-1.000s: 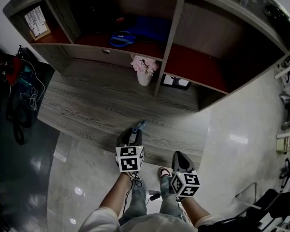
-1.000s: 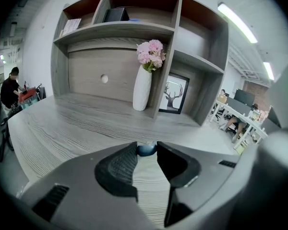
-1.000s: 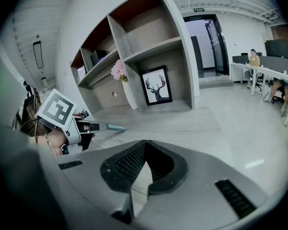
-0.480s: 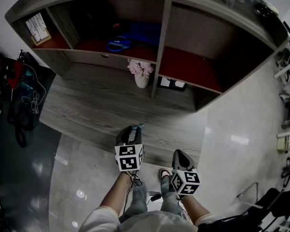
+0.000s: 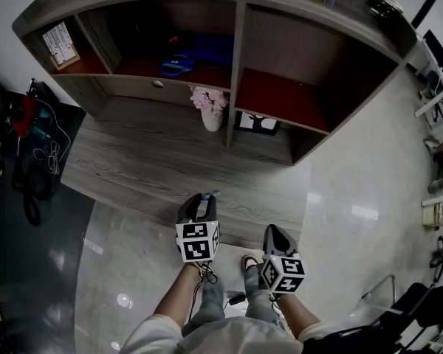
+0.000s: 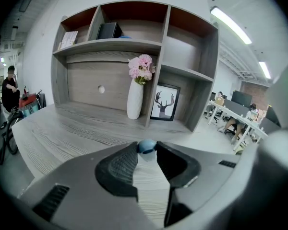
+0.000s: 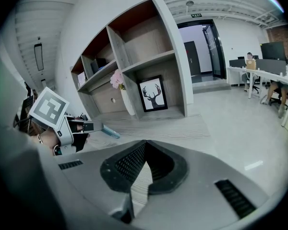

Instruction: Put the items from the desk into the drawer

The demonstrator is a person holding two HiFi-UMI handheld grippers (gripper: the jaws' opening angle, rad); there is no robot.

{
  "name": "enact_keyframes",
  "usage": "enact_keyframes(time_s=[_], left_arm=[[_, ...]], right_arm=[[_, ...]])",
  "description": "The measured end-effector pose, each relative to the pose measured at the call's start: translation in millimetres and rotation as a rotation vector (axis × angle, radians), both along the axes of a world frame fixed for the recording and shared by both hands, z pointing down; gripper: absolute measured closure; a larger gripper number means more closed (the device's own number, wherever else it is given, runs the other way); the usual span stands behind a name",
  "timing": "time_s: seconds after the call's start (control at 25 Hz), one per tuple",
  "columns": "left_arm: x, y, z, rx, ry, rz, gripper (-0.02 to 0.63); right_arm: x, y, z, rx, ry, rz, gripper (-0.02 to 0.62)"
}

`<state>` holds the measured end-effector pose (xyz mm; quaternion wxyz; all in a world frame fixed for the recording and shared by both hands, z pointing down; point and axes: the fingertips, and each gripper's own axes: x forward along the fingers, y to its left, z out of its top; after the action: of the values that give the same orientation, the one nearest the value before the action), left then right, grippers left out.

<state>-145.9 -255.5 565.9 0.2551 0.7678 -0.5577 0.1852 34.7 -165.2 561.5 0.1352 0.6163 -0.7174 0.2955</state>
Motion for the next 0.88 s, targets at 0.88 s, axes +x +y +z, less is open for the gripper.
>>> enact_keyframes(time_s=[0.88], left_arm=[[1.3, 80.6, -15.2, -0.009, 0.001, -0.078, 0.474]], right_arm=[[12.6, 18.3, -14.8, 0.013, 0.043, -0.09, 0.597]])
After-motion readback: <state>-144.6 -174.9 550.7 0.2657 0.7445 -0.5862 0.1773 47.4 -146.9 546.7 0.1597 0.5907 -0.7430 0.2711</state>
